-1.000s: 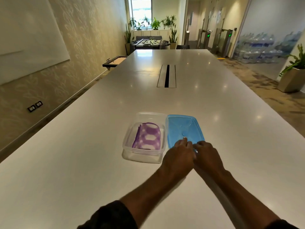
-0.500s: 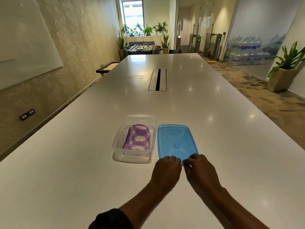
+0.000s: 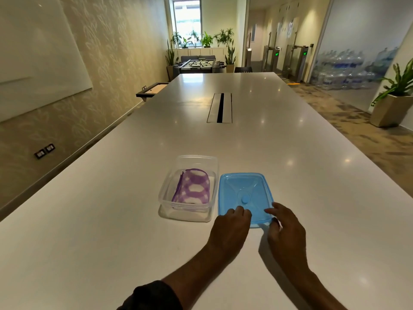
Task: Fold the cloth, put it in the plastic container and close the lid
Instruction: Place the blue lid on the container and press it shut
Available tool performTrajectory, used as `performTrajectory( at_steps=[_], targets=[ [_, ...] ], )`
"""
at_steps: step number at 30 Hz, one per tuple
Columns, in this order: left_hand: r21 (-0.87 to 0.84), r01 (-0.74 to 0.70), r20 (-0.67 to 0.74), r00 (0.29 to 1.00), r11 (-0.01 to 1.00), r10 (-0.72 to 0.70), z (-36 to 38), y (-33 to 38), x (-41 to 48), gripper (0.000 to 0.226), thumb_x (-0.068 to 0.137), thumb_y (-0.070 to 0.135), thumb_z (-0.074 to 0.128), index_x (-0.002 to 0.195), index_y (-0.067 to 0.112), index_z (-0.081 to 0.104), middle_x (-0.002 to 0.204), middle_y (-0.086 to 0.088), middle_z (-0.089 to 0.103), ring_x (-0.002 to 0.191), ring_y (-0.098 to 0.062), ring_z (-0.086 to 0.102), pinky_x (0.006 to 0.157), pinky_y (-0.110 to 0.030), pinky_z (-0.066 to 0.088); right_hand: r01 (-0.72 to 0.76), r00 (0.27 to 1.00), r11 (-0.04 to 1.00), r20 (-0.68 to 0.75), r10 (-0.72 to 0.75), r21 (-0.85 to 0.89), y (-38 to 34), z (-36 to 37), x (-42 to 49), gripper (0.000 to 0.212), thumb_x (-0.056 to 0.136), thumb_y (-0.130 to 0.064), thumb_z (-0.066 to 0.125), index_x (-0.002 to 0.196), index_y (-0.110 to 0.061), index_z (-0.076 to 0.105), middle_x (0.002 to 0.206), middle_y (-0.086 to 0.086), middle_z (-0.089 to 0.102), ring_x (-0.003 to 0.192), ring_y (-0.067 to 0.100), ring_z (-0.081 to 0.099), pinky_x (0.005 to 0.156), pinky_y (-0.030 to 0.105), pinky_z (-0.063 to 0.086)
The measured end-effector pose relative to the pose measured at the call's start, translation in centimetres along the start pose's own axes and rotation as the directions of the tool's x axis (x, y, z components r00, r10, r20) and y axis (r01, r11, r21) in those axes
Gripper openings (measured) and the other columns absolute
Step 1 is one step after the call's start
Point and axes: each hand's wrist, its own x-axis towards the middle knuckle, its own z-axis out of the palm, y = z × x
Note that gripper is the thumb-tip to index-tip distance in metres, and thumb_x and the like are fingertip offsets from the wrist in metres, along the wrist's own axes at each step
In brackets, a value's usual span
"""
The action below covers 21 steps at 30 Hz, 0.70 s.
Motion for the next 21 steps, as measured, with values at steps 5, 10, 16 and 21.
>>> performTrajectory(
  at_steps=[5, 10, 16, 21],
  targets=[
    [-0.032, 0.002, -0.123, 0.992, 0.999, -0.006, -1.6, 0.5, 0.2, 0.031, 0.064, 0.012, 0.077, 0.083, 0.019, 0.054, 0.067, 0.003, 0.057, 0.050, -0.012, 0.054, 0.036, -0.023, 0.043, -0.423, 0.879, 0.820, -0.045, 0.474, 0.385, 0.1, -0.3, 0.1, 0.025, 0.091, 0.002, 0.051, 0.104, -0.015, 0.065, 0.095, 0.003, 0.066, 0.083, 0.017, 0.061, 0.073, 0.025, 0.044],
    [-0.444, 0.135, -0.192, 0.951, 0.886, -0.241, -3.5, 1.4, 0.9, 0.014, 0.085, 0.018, 0.061, 0.086, 0.017, 0.048, 0.076, -0.001, 0.058, 0.058, -0.014, 0.061, 0.050, -0.026, 0.054, -0.632, 0.688, 0.306, 0.335, 0.643, 0.712, -0.3, -0.1, 0.7, 0.013, 0.094, -0.002, 0.048, 0.097, -0.001, 0.060, 0.093, 0.024, 0.058, 0.076, 0.030, 0.061, 0.083, 0.040, 0.052],
    [-0.808, 0.231, -0.126, 0.831, 0.543, -0.542, -5.7, 1.9, 0.9, 0.024, 0.085, 0.023, 0.068, 0.100, 0.020, 0.049, 0.094, 0.006, 0.063, 0.083, -0.008, 0.067, 0.067, -0.028, 0.060, -0.767, 0.641, 0.214, 0.698, 0.320, 0.605, -3.8, -0.1, 1.8, 0.030, 0.100, -0.018, 0.045, 0.106, 0.003, 0.065, 0.091, 0.025, 0.072, 0.071, 0.027, 0.070, 0.070, 0.038, 0.060],
    [-0.928, 0.174, -0.100, 0.737, 0.331, -0.668, -7.5, -0.2, 0.4, 0.079, 0.077, 0.018, 0.076, 0.141, 0.023, 0.030, 0.122, -0.002, 0.062, 0.103, -0.013, 0.066, 0.082, -0.029, 0.059, -0.618, 0.783, 0.463, 0.550, 0.290, 0.636, -5.3, 2.2, 2.9, 0.026, 0.097, -0.015, 0.051, 0.095, 0.006, 0.065, 0.081, 0.022, 0.066, 0.067, 0.025, 0.060, 0.057, 0.028, 0.052]
  ],
)
